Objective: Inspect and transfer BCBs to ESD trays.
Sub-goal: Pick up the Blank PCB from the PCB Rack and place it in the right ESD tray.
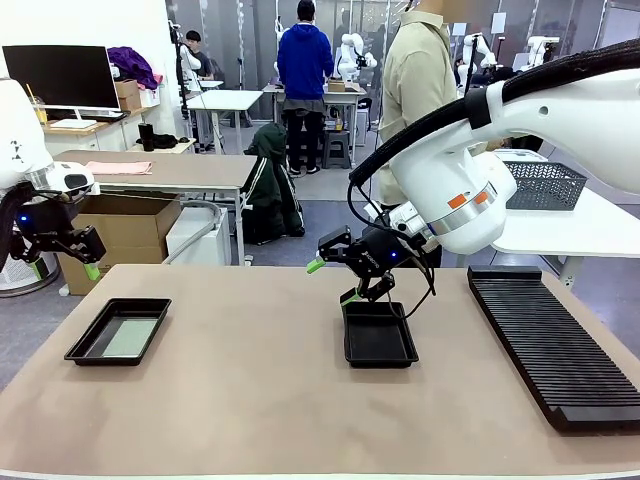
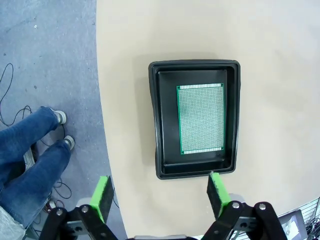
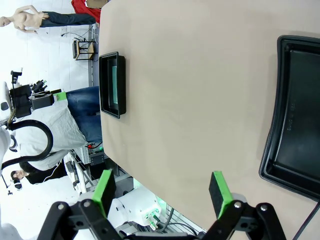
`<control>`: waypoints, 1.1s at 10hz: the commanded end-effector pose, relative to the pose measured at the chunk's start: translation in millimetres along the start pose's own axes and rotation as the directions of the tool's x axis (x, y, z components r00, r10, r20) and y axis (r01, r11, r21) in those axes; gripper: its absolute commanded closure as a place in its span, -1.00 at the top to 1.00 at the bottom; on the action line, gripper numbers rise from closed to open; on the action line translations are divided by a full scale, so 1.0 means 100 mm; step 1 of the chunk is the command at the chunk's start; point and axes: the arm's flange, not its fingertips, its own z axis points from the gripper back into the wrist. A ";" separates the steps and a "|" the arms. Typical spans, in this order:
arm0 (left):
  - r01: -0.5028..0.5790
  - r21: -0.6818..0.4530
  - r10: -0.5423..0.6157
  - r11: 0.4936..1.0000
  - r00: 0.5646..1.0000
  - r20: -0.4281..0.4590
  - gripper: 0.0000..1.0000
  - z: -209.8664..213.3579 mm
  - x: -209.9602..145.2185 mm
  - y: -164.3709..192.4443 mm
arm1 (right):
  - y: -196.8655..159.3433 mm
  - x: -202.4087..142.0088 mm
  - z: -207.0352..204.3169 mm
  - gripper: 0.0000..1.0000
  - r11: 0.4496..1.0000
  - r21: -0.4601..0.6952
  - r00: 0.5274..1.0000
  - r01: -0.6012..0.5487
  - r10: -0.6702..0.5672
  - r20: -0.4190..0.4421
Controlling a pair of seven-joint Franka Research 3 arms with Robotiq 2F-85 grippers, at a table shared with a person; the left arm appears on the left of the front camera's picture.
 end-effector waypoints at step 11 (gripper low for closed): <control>-0.003 0.001 0.003 1.000 1.000 0.002 1.00 -0.02 -0.01 0.01 | 0.01 0.00 -0.01 1.00 1.000 -0.004 1.000 0.012 -0.012 0.010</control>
